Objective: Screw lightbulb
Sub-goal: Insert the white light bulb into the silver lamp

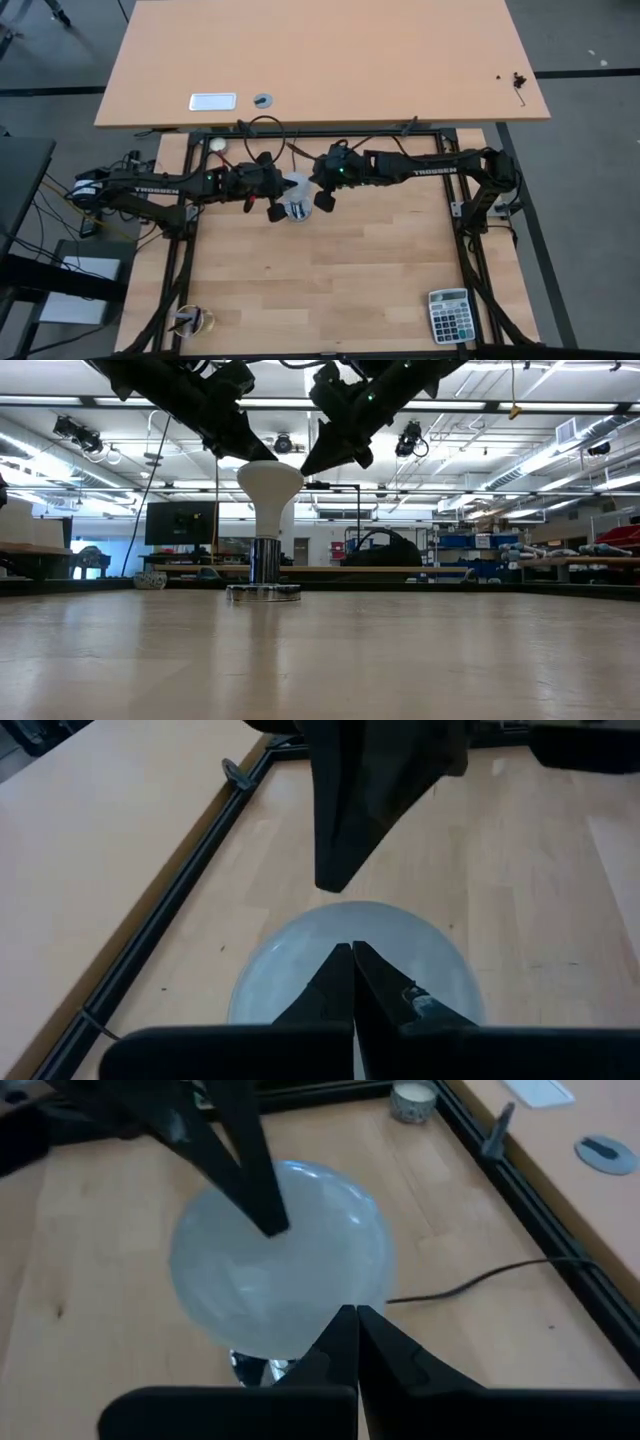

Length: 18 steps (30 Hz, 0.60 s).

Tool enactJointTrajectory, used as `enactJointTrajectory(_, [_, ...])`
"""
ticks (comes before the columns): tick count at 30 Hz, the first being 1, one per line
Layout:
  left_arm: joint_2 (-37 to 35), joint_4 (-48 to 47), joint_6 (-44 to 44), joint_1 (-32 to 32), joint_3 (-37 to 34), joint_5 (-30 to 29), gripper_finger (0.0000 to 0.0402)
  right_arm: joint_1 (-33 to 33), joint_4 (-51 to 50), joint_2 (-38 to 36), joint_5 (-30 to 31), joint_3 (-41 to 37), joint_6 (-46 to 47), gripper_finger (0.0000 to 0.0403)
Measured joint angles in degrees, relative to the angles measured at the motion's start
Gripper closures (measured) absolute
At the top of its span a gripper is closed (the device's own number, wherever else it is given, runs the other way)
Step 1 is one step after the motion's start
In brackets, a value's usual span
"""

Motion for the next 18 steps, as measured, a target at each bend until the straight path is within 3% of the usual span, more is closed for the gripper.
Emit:
enactJointTrajectory(13, [0.0,-0.2,0.0,-0.1,0.0,0.6,0.0402,0.1,0.7,1.2,-2.8,0.0,0.7,0.0394])
enactJointTrajectory(18, [-0.1,-0.5,0.1,-0.1,0.0,0.7,0.0402,1.7,-2.2,1.0,-6.8,1.6,0.8,0.0394])
